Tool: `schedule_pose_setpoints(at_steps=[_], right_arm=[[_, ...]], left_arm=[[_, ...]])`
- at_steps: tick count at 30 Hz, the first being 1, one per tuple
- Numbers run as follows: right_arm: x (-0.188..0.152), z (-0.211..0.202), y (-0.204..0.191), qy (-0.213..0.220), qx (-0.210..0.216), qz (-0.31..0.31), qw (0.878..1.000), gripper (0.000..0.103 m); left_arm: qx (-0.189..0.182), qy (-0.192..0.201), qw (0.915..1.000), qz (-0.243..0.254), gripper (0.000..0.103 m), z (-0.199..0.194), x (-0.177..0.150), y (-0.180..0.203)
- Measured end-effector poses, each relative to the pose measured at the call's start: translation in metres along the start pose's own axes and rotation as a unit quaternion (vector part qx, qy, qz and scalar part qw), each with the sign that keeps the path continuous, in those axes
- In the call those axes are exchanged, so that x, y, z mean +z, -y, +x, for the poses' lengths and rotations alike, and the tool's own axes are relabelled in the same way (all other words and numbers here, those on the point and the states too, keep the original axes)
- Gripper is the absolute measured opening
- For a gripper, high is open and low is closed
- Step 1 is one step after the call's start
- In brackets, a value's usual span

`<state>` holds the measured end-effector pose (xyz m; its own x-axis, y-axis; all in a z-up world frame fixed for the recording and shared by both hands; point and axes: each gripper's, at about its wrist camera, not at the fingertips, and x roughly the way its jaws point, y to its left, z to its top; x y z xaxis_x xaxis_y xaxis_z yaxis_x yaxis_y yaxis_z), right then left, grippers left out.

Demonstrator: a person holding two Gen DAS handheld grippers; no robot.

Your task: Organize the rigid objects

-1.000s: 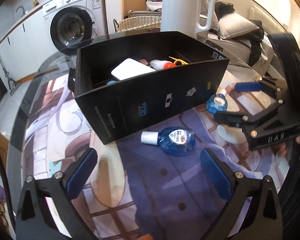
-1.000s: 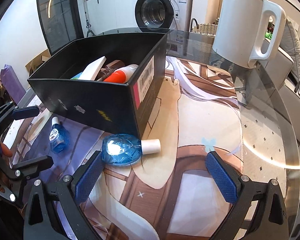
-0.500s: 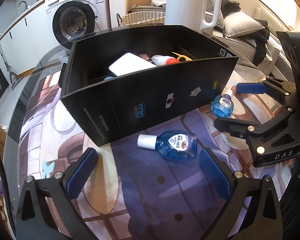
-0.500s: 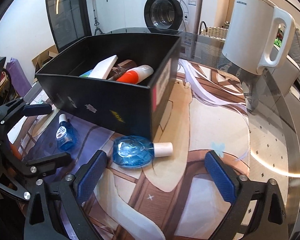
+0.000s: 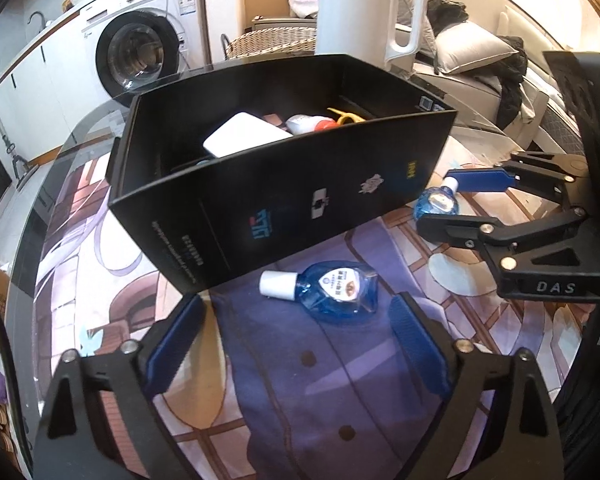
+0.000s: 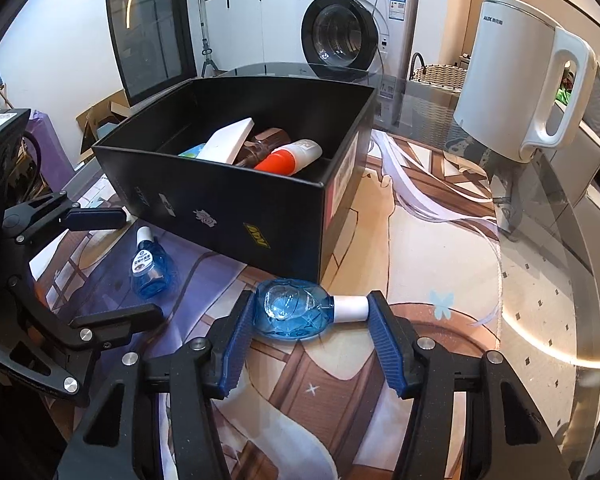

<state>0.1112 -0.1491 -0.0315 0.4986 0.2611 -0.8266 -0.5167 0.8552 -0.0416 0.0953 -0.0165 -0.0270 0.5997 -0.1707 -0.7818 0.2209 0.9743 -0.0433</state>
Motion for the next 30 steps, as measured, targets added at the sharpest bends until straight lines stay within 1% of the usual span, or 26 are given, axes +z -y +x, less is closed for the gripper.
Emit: schedule_pose_setpoints(at_steps=[1, 2, 3, 4, 7, 12, 15, 21, 26, 30], right_arm=[[0.0, 0.0, 0.0, 0.0, 0.0, 0.0, 1.0, 0.057], [0.0, 0.0, 0.0, 0.0, 0.0, -0.001, 1.0, 0.057], [0.0, 0.0, 0.0, 0.0, -0.001, -0.001, 1.0, 0.057], [0.0, -0.001, 0.0, -0.001, -0.001, -0.001, 1.0, 0.057], [0.0, -0.001, 0.0, 0.0, 0.0, -0.002, 1.0, 0.057], [0.0, -0.003, -0.001, 0.001, 0.0, -0.003, 1.0, 0.057], [-0.001, -0.008, -0.003, 0.01, -0.001, -0.007, 1.0, 0.057], [0.001, -0.025, -0.009, 0.035, 0.003, -0.017, 0.999, 0.057], [0.004, -0.043, -0.013, 0.065, 0.009, -0.024, 0.998, 0.057], [0.007, -0.055, -0.019, 0.087, 0.012, -0.031, 0.996, 0.057]], left_arm=[[-0.005, 0.004, 1.0, 0.006, 0.076, -0.002, 0.0, 0.002], [-0.011, 0.008, 0.9998, 0.013, 0.07, -0.003, 0.0, 0.004], [-0.015, 0.011, 0.9997, 0.017, 0.056, -0.004, -0.001, 0.005], [-0.018, 0.013, 0.9995, 0.02, 0.055, -0.005, 0.0, 0.006], [-0.028, 0.014, 0.9992, 0.026, 0.055, -0.008, -0.001, 0.009], [-0.026, 0.025, 0.999, 0.027, 0.055, -0.015, 0.001, 0.008], [-0.025, 0.034, 0.9988, 0.025, 0.055, -0.02, 0.002, 0.006], [-0.022, 0.069, 0.9971, 0.025, 0.055, -0.039, 0.009, 0.005], [-0.017, 0.109, 0.9938, 0.016, 0.055, -0.058, 0.014, -0.001], [-0.013, 0.13, 0.9914, 0.007, 0.055, -0.066, 0.021, -0.007]])
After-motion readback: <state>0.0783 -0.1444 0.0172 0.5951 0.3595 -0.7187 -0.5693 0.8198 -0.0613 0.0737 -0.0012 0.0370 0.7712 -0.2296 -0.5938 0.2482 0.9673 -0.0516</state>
